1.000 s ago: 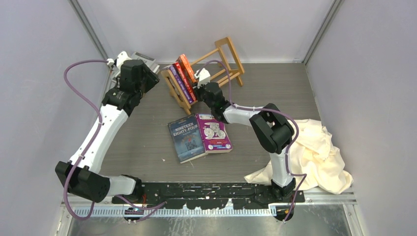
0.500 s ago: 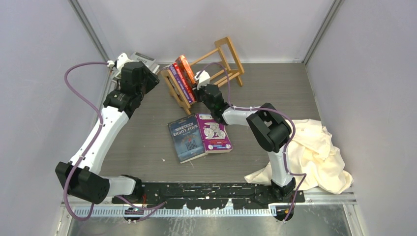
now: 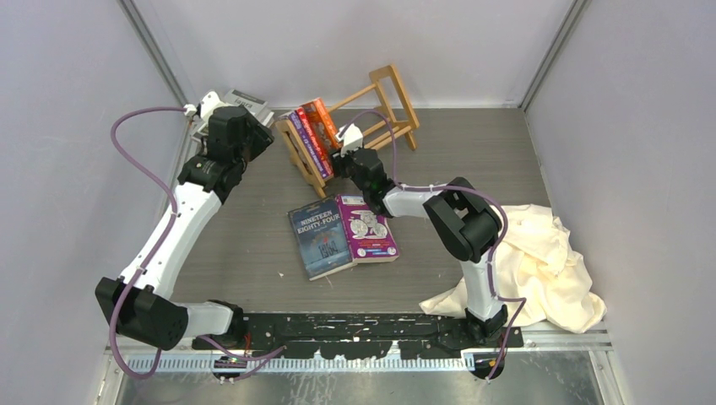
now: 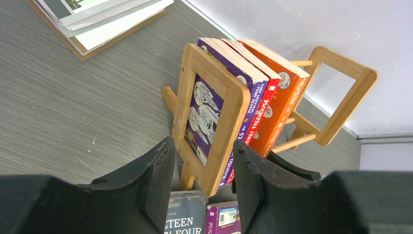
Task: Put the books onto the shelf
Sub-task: Place the book on the shelf.
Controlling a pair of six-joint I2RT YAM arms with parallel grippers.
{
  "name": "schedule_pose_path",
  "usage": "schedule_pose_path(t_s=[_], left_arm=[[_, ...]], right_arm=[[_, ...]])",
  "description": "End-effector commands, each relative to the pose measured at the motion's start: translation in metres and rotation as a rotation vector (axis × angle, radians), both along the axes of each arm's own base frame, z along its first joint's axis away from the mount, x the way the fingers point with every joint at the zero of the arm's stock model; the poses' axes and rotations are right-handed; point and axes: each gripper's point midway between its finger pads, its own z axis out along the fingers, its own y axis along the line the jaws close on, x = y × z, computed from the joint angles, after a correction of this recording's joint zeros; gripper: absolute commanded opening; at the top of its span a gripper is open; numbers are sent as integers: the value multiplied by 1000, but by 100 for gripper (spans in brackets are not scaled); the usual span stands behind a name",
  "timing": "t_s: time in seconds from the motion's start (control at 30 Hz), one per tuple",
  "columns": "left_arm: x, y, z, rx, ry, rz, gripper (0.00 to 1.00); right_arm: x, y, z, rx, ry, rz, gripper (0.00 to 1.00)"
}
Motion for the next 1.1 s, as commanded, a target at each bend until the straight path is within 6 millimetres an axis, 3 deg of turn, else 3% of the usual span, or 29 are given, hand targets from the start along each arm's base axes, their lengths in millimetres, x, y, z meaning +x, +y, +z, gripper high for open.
schedule_pose_path(t_s=[0.0, 0.67, 1.07], left_arm=[[2, 4, 28, -33, -72, 24, 48], [-5, 7, 32, -45, -13, 51, 47], [-10, 11, 30, -36, 16, 67, 47]], right_arm=[[-13, 11, 49, 55, -68, 30, 58], [-27, 4, 112, 76, -70, 6, 59], [-30, -1, 124, 73, -54, -9, 60]])
